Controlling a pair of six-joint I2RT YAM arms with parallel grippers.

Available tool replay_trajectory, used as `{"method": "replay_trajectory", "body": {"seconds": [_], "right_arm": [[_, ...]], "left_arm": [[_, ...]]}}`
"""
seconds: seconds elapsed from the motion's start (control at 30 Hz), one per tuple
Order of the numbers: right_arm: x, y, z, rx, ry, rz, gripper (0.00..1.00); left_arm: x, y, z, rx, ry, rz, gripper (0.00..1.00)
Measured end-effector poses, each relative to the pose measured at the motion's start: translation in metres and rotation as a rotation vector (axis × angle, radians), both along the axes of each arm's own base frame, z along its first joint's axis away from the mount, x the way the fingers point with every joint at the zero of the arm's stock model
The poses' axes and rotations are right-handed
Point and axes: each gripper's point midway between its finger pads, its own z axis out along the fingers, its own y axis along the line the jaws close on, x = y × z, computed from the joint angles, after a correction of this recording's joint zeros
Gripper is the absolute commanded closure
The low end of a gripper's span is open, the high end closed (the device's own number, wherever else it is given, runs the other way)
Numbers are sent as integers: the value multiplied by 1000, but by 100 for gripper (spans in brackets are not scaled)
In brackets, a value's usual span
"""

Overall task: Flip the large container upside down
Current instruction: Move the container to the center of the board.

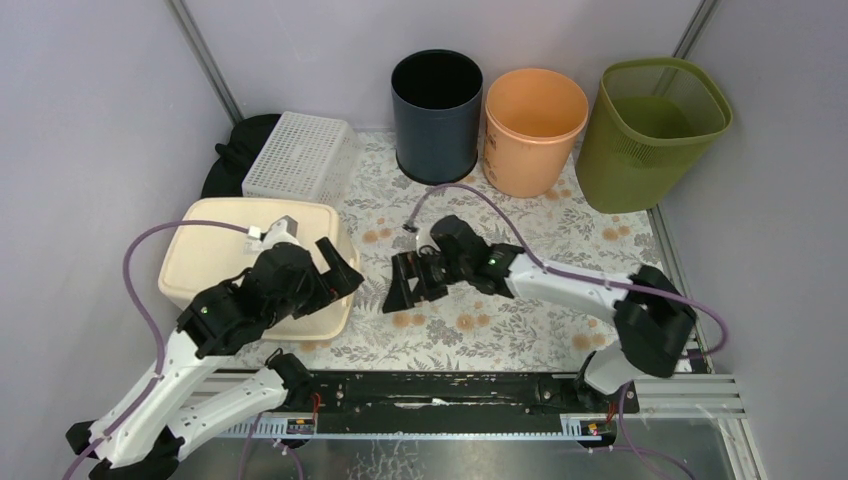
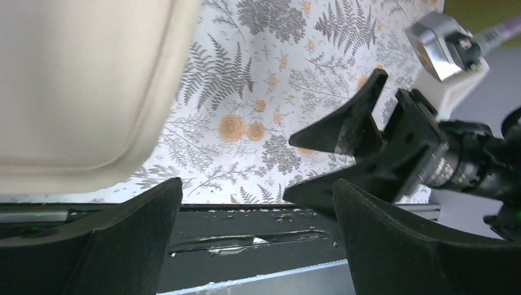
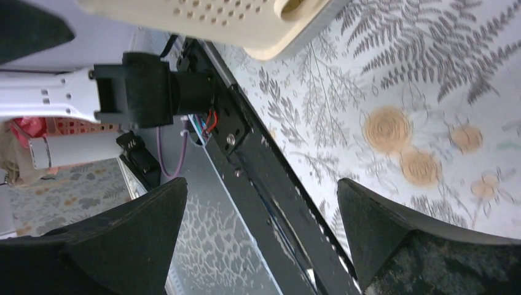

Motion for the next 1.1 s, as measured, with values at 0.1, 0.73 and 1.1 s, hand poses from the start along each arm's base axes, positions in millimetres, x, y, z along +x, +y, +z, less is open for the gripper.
{"method": "replay_trajectory", "body": {"seconds": [0.1, 0.73, 1.1], "right_arm": [[-11, -21, 6, -4, -26, -7, 1], [-67, -98, 11, 20, -5, -35, 1], [-78, -115, 12, -14, 9, -31, 1]], "left_arm": [[6, -17, -6, -35, 9, -32, 0], [34, -107, -35, -191, 71, -150, 0], [12, -142, -32, -234, 64, -230, 0]]}}
